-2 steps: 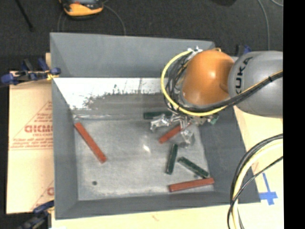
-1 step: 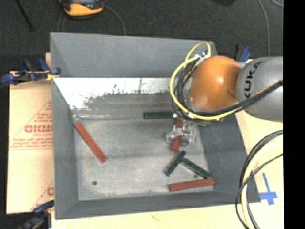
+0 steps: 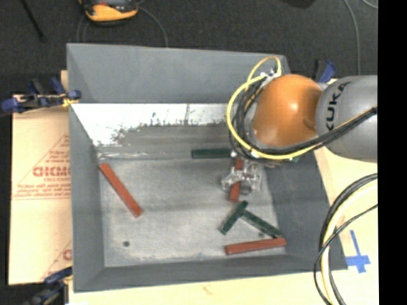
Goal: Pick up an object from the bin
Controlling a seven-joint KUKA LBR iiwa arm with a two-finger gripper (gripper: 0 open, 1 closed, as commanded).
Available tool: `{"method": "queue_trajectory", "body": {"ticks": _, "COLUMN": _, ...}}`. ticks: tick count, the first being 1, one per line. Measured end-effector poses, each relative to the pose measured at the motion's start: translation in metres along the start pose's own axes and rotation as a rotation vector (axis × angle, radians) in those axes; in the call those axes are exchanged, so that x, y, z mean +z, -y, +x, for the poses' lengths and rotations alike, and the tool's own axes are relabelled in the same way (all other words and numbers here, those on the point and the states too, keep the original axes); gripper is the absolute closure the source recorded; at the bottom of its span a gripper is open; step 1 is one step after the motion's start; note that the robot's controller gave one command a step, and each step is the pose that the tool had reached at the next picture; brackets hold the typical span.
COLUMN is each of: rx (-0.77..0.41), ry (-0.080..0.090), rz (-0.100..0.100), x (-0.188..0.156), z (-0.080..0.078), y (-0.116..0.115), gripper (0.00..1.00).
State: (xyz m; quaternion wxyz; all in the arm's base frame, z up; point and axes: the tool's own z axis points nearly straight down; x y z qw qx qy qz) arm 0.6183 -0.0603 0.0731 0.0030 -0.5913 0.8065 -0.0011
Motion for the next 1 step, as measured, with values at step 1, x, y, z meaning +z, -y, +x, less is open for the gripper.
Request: {"method": "queue_trajectory", "body": {"ticks": 1, "rx": 0.031, "ry": 0.000, "rz": 0.001, "x": -0.1647, "z": -0.0030, "y": -0.0199, "gripper": 1.00}}
